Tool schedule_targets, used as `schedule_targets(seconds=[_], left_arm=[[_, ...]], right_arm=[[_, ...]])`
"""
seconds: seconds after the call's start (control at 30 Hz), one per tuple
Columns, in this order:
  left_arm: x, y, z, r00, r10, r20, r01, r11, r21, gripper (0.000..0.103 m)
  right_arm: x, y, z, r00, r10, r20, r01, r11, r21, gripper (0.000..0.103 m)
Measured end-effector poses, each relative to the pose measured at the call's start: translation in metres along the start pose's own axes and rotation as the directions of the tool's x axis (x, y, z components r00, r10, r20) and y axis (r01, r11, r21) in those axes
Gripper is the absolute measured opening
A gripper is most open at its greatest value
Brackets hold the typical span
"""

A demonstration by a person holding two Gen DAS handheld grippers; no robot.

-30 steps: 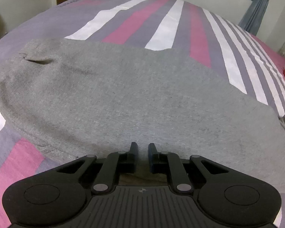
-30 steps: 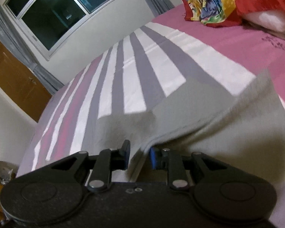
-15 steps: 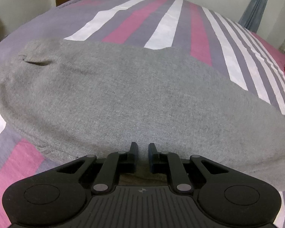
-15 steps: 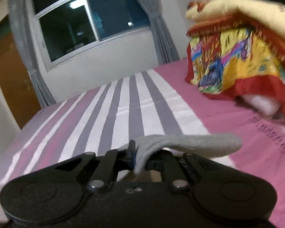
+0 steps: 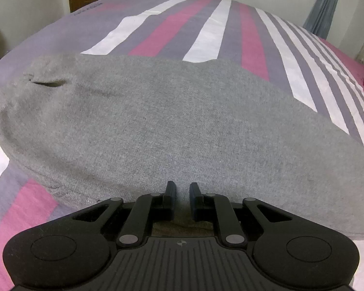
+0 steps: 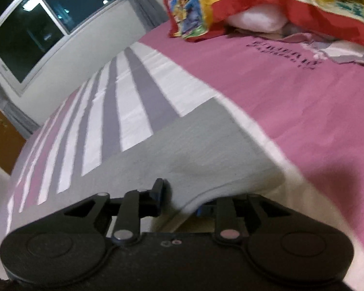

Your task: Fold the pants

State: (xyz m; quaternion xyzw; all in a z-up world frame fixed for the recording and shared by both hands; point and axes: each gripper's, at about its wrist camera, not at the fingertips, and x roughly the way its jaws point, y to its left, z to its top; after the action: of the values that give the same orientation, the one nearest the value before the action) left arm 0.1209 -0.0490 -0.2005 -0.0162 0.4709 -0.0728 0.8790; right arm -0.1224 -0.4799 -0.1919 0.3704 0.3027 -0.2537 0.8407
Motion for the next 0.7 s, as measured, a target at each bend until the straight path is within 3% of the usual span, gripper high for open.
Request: schedule_targets(seconds=[0.13,0.23,0.3,0.43,0.47,0.63,0.7], left_arm=[[0.0,-0.004,-0.001,1.0,0.011,0.004,-0.011,1.0,0.027,0.013],[0.0,-0.004,-0.001,1.0,0.012,0.006,-0.012,0.999,0.034,0.013],[0.0,-0.003,-0.001,1.0,0.01,0.008,-0.011,0.999,0.031,0.013],[0.0,-0.004,-0.003,1.0,0.018,0.013,-0.018,0.999,0.038,0.013],[0.0,-0.004,-0.003,1.0,0.019,0.013,-0.019,0.999,0.041,0.013],[-0.004,-0.007,-0.004,1.0,0.027,0.01,-0.028,0.997,0.068,0.013],[-0.012,-0.01,-0.004,1.0,0.022,0.021,-0.024,0.996,0.081,0.013]], right_arm=[[0.001,0.005,0.011,0.999,-0.045,0.029,0.048,0.995,-0.09,0.008],[-0.012,0.021,0.027,0.99,0.026,0.142,0.0,0.984,-0.176,0.007],[-0.016,0.025,0.032,0.984,0.028,0.175,0.01,0.977,-0.214,0.007],[0.007,0.001,0.02,0.995,-0.066,0.076,0.08,0.974,-0.213,0.009],[0.009,-0.005,0.015,0.993,-0.097,0.062,0.108,0.971,-0.214,0.014],[-0.012,-0.026,0.013,0.979,-0.174,0.106,0.189,0.971,-0.148,0.028],[-0.024,-0.024,0.017,0.959,-0.237,0.157,0.26,0.954,-0.15,0.026]])
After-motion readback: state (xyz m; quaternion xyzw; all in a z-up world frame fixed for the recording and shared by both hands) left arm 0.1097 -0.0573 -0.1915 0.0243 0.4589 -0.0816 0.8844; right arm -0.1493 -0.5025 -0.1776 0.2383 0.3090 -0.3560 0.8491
